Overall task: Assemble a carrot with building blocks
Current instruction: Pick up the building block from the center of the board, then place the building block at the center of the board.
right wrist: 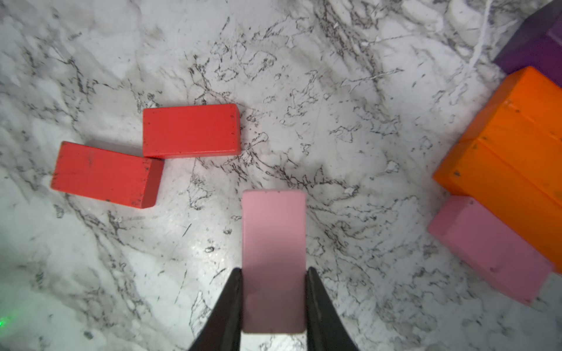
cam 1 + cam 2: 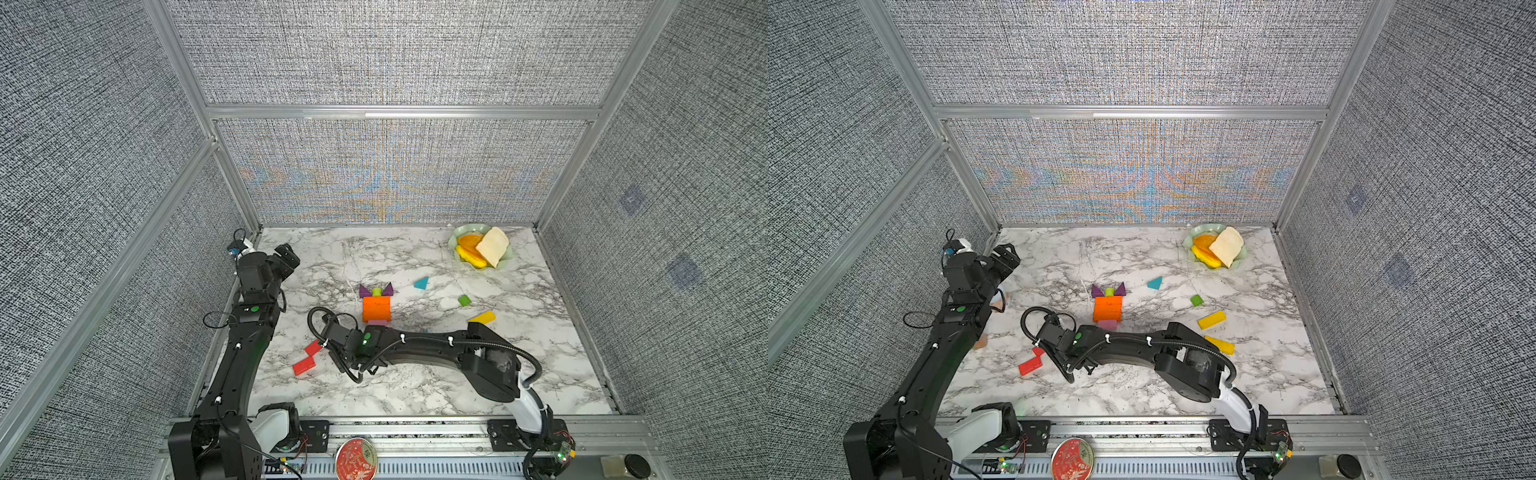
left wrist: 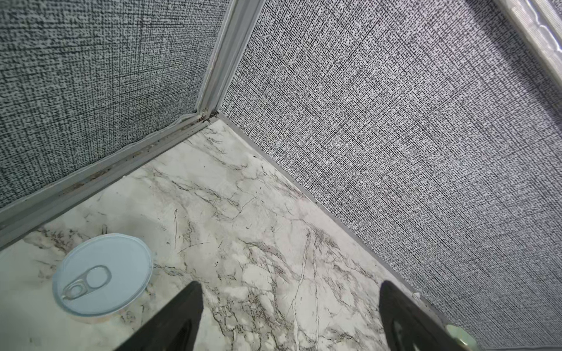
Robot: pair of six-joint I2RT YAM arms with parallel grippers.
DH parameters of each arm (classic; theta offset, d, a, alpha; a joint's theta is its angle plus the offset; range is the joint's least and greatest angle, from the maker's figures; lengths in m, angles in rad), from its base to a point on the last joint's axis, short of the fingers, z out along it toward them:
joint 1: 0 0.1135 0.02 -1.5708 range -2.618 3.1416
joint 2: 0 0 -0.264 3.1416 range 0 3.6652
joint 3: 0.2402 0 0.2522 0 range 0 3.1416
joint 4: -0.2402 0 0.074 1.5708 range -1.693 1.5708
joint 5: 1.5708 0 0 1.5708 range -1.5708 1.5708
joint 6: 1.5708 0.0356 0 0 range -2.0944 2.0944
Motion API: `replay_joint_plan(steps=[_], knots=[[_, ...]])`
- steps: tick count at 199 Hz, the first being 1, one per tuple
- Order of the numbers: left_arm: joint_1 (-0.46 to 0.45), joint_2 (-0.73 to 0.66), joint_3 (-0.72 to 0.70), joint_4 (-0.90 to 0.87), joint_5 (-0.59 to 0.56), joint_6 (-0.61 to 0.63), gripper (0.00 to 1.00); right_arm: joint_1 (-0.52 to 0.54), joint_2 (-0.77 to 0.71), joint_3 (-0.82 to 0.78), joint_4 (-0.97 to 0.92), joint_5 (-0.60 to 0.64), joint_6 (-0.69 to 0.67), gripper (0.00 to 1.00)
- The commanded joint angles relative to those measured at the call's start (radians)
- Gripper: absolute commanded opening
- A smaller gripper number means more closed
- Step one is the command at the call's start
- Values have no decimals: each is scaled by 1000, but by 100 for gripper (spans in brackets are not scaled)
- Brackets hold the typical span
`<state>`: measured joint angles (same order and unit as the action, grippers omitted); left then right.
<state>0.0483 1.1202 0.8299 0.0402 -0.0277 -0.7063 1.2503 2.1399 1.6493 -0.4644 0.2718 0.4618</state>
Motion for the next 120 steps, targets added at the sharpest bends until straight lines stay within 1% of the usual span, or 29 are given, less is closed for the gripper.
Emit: replay_joint_plan(steps=[1, 15, 37, 57, 76, 88, 120], knots=[[2, 12, -3, 47, 66, -11, 91, -12, -60, -71, 25, 11, -25, 27], [0, 26, -11, 88, 151, -15, 91, -23, -127, -179, 65, 3, -66, 27], [-4, 61, -22, 164, 301, -41, 87, -59, -206, -317, 71, 5, -99, 27], [-25, 108, -18, 196, 389, -47, 87, -96, -259, -417, 85, -13, -136, 27], [-48, 163, -16, 221, 454, -70, 86, -105, -287, -469, 100, -26, -193, 27], [-60, 197, -20, 239, 486, -95, 86, -110, -288, -475, 99, -37, -220, 27], [-76, 246, -27, 259, 518, -137, 86, -115, -263, -463, 107, -69, -291, 27]])
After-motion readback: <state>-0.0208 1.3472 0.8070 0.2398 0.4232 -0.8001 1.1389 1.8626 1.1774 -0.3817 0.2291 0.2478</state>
